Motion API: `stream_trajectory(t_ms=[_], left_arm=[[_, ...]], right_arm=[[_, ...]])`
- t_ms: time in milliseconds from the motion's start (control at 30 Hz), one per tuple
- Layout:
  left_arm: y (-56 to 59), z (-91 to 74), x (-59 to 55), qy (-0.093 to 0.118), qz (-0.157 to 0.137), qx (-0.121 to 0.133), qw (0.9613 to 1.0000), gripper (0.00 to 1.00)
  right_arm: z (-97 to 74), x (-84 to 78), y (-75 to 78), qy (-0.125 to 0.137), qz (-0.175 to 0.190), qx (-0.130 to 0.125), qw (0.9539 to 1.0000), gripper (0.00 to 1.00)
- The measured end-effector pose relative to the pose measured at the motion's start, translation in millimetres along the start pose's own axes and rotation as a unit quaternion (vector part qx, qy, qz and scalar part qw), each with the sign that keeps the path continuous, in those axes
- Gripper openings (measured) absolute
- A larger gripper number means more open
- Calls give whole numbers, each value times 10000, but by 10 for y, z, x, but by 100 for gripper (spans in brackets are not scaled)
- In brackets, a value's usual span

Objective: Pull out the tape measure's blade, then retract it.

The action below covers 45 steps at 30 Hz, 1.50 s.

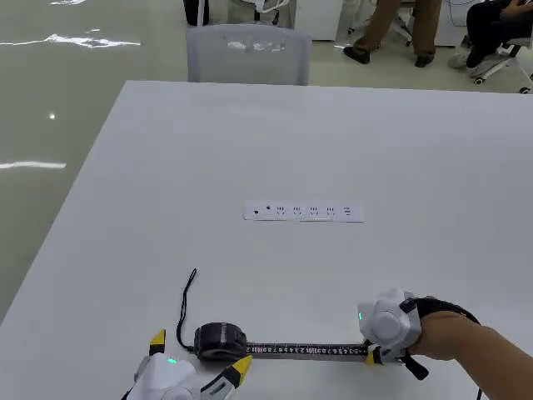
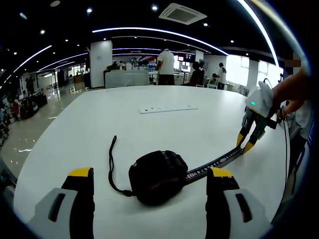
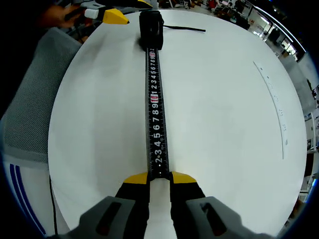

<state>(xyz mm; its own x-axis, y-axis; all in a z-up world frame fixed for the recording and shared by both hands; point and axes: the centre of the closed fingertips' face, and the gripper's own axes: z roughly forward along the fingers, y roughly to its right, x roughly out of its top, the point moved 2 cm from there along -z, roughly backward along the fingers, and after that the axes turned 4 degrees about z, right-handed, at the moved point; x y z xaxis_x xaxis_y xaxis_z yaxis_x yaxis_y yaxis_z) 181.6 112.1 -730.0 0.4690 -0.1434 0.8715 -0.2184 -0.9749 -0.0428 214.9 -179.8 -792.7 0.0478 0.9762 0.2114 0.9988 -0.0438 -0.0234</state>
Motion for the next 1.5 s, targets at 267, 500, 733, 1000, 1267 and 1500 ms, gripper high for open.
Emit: stream_trajectory(t_ms=[267,500,733,1000,1267,1500], left_arm=[[60,130,2,-148,-241,110,9995,88],[133,268,-68,-318,-527,201,9979,86],[102,354,-158,-480,-746,348,9954,83],[88,420,-140,-504,-941,413,9934,79],[111,462,-177,-679,-663,307,9950,66],[132,477,-189,-786,-455,402,9951,62]], right_arm=[[10,-13,19,24,343,60,9994,14],[35,-14,22,22,409,-13,9992,14],[-27,17,9,-46,630,-40,9980,14],[-18,12,10,-61,688,-35,9976,14],[23,-1,33,-159,718,3,9973,13],[15,5,30,-155,748,-13,9971,13]])
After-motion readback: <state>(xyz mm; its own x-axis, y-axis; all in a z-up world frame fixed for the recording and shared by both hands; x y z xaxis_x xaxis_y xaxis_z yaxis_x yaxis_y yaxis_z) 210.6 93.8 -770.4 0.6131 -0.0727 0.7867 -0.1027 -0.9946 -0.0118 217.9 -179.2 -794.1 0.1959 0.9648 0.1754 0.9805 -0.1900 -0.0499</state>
